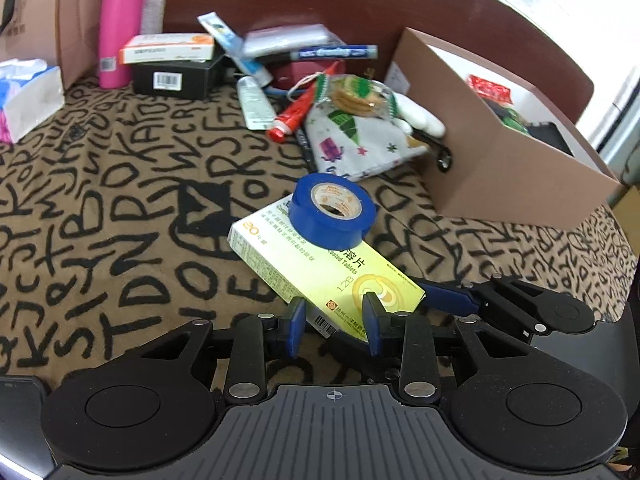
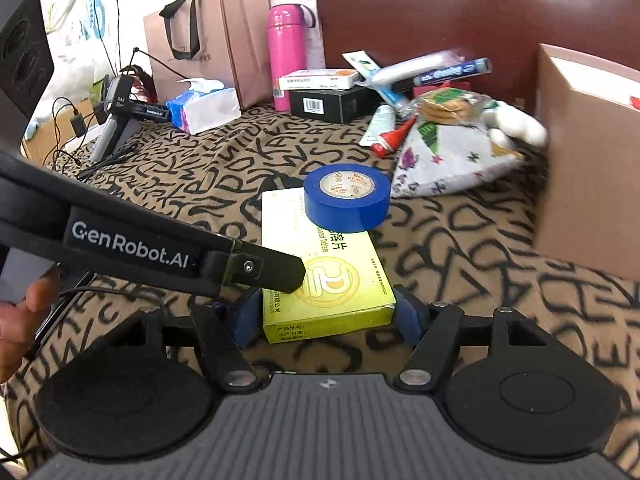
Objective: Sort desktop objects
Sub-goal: 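Grasp the yellow medicine box with the left gripper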
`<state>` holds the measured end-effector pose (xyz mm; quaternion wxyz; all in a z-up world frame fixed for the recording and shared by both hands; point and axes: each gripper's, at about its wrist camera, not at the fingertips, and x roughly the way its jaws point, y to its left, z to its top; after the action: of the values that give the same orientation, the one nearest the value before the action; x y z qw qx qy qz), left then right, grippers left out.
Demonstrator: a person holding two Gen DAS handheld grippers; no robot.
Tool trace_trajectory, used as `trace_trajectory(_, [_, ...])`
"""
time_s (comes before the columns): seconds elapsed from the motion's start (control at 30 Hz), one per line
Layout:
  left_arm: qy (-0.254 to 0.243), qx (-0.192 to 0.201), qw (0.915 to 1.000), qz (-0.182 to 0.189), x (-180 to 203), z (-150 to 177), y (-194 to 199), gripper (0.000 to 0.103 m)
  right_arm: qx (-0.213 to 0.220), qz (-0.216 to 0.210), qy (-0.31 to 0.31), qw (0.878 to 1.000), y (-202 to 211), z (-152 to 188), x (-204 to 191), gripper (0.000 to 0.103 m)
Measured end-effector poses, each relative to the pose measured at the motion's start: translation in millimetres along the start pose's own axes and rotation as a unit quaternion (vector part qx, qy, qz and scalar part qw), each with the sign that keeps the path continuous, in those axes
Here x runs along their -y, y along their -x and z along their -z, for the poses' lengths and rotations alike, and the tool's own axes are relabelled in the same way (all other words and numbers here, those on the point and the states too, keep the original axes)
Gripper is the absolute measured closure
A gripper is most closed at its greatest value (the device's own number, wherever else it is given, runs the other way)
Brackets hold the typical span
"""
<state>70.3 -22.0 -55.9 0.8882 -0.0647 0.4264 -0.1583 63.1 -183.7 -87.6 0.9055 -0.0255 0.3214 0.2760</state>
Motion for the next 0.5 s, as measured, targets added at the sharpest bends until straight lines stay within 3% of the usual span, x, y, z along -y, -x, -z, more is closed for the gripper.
trace_trajectory(0.07, [-0.004, 0.009, 0.9997, -0.020, 0, -2, 1, 0.049, 0.011, 0.004, -0.005, 1.000, 5, -2, -1, 0.027])
trace_trajectory(0.1, [-0.005, 0.014, 0.9993, -0.035, -2, -4, 3, 0.053, 0.019, 0.006, -0.009, 1.000, 7, -5, -2, 0.026])
trace_trajectory(0.23, [0.008, 0.027, 0.9984, -0.049, -17, -11, 12, 0.051, 0.044, -0.006, 0.001, 0.999, 13, -15, -4, 0.029])
trace_trajectory(0.33, [0.016, 0.028, 0.9979, -0.056, -25, -13, 13, 0.050, 0.038, -0.028, 0.022, 0.999, 7, -20, -11, 0.035])
trace_trajectory(0.5, [0.024, 0.029, 0.9977, -0.056, -32, -14, 14, 0.045, 0.031, -0.048, 0.046, 0.997, -13, -28, -18, 0.032])
